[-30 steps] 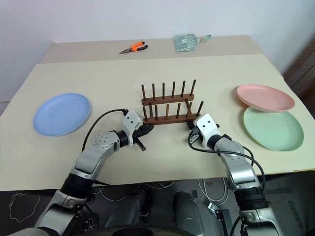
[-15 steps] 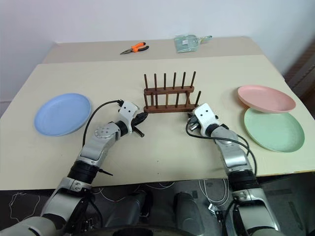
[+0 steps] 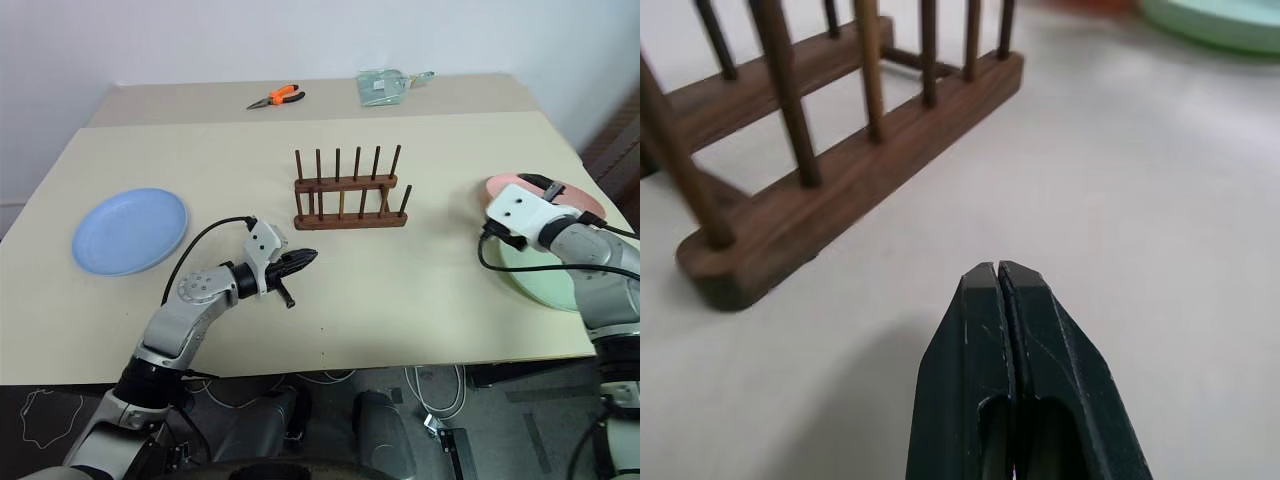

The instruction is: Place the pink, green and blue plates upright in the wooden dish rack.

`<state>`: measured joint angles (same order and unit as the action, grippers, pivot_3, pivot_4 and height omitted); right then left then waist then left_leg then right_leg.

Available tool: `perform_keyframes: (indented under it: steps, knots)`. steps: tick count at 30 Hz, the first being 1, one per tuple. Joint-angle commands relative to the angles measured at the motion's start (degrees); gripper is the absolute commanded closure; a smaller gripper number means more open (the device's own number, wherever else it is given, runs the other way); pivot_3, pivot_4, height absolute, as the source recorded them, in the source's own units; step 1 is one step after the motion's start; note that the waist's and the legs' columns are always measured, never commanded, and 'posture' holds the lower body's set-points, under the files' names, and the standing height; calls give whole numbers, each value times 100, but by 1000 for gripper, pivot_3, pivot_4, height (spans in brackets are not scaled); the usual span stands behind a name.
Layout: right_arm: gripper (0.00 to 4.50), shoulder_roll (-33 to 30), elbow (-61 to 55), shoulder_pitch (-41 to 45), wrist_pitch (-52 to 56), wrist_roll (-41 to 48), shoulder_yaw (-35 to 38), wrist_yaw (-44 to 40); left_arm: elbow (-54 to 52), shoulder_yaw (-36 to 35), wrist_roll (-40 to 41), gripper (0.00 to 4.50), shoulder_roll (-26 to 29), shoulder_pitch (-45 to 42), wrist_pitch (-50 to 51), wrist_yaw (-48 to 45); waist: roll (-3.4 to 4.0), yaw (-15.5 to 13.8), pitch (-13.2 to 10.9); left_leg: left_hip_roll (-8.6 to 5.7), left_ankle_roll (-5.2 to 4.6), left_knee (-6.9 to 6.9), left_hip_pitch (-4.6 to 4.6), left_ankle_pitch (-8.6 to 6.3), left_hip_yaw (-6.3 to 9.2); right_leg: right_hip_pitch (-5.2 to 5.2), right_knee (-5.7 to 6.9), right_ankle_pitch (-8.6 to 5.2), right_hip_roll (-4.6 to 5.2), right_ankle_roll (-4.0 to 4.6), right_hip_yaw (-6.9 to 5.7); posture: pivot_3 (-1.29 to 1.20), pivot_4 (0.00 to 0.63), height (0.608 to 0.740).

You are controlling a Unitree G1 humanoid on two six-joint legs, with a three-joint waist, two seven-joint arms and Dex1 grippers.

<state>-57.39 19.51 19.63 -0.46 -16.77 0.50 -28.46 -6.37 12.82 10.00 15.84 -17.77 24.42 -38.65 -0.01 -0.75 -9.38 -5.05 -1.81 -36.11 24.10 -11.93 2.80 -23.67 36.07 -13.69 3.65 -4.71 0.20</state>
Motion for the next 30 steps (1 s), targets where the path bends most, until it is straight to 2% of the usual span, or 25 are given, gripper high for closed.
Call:
perform_keyframes:
  steps: [1,3,6,13,17,19,21,22,24,26,28,30]
  knots:
    - [129,-118,348,218,-133,-334,-142,141,-217,61,49,4500,6,-92,-22,-56,0,12,0,0,0,0,0,0,0,0,1,0,0,0,0,0,150,726]
    - [129,-100,539,302,-169,-437,-204,234,-220,85,23,4500,18,-87,-33,-67,4,14,-3,0,0,1,0,0,-1,-1,2,0,-1,0,0,0,150,726]
    - [950,-42,933,487,-246,-790,-425,608,-230,133,-25,4500,57,-41,-67,-68,6,10,-4,0,0,-1,0,1,-2,-1,2,0,-1,0,0,0,150,726]
    - [4449,-50,910,629,-467,-1081,-543,1022,-250,64,-4,4500,117,1,-86,-4,12,4,-7,-1,0,-2,2,1,-1,-1,1,0,-1,0,1,0,150,726]
    - [4449,-33,413,747,-587,-894,-332,1069,-270,-76,20,4500,164,65,-131,97,12,12,-8,-1,0,-2,3,1,-1,-3,3,0,-1,-1,0,0,150,726]
    - [4449,438,-335,982,-508,221,107,655,-262,-261,82,4500,206,110,-165,160,11,47,-9,-1,0,-1,3,1,-2,-5,4,0,-1,-1,1,0,150,726]
    - [4449,1185,-1438,1174,168,2002,603,21,-245,-432,147,4500,255,140,-192,182,6,130,-15,4,0,0,3,1,-2,-7,7,3,-9,-5,4,0,150,726]
    - [4449,1407,-1788,1203,483,2510,755,-170,-240,-469,165,4500,270,146,-199,184,7,151,-17,7,0,3,3,2,2,-8,10,9,-12,-17,2,0,150,726]
    - [4449,1862,-2876,1121,1785,4356,1082,-560,-223,-568,212,4500,309,151,-226,166,7,113,-18,10,0,3,4,2,11,-8,12,12,-16,-24,-6,0,150,726]
    - [4449,2205,-3545,1080,2651,5638,1283,-572,-200,-621,235,4500,336,141,-249,171,4,-1,-19,7,-1,-3,16,1,31,-7,8,13,-11,-24,-25,0,150,726]
    - [4449,2427,-3764,1111,3119,6227,1388,-349,-199,-643,247,4500,338,139,-257,197,3,-55,-18,0,-4,-8,27,-1,39,-8,3,12,-3,-23,-27,0,150,726]
    - [4449,2506,-3856,1110,3374,6414,1387,-223,-228,-651,258,4500,331,153,-251,211,4,-111,-19,-8,-6,-11,29,-5,37,-7,-3,2,7,-4,-24,0,150,726]
